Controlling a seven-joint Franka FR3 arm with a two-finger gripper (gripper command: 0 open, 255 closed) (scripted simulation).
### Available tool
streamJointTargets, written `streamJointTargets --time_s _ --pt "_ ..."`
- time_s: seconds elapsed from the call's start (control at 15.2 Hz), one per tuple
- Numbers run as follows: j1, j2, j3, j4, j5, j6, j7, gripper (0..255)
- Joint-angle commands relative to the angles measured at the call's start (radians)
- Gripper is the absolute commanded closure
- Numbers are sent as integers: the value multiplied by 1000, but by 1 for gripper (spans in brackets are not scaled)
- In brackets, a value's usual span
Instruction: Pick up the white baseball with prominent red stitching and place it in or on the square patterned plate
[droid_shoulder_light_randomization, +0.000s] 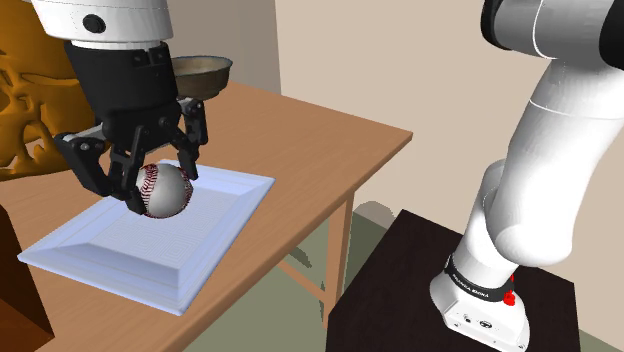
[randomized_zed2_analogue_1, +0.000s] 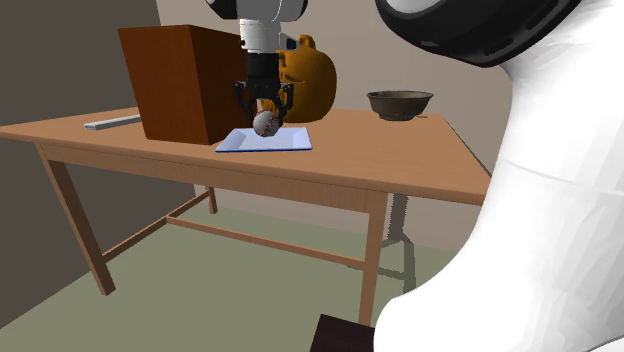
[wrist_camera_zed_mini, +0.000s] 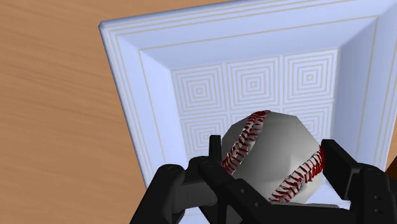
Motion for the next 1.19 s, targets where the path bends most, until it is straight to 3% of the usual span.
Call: streamJointTargets --time_s 0.0,0.33,0.4,0.73,0.99,1.12 --pt "0 -1 0 -4 0 4 0 255" --pt "0 -1 0 -4 0 4 0 255" --pt "0 -1 0 -4 0 4 0 0" --pt "0 -1 0 -4 0 4 0 0" --pt "13 34 9 162 -23 -135 14 0" --pt "13 34 9 162 -23 -135 14 0"
